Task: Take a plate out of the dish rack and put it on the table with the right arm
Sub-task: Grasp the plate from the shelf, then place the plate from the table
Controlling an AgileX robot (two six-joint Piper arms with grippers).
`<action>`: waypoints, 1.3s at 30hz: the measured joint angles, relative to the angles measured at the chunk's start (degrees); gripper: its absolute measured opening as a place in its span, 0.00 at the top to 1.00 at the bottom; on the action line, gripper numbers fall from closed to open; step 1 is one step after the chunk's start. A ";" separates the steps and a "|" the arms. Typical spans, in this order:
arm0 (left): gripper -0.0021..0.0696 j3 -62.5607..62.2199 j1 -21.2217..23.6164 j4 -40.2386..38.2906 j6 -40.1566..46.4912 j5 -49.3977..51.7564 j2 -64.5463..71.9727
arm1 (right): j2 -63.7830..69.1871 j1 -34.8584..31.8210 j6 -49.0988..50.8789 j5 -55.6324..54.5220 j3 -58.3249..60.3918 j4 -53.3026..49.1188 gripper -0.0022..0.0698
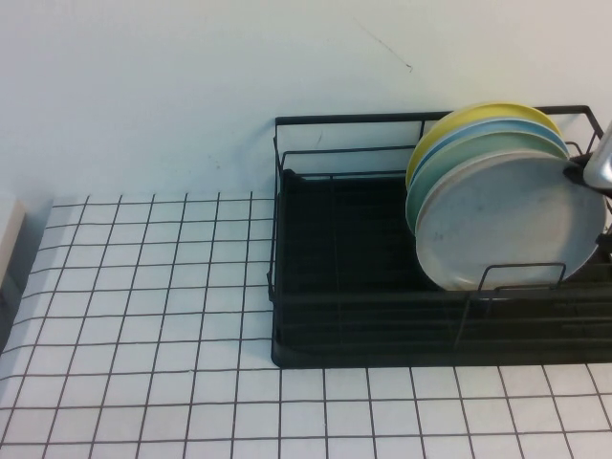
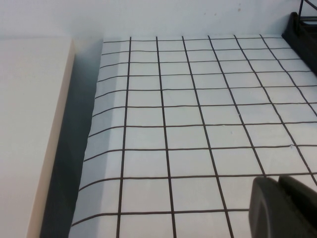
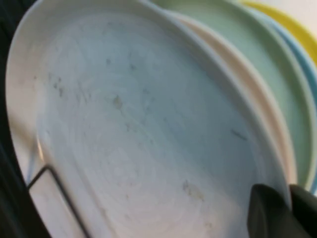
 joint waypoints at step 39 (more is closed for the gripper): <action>0.98 0.00 0.00 0.00 -0.24 0.00 0.00 | -5.24 0.00 79.90 28.08 8.10 -42.92 0.96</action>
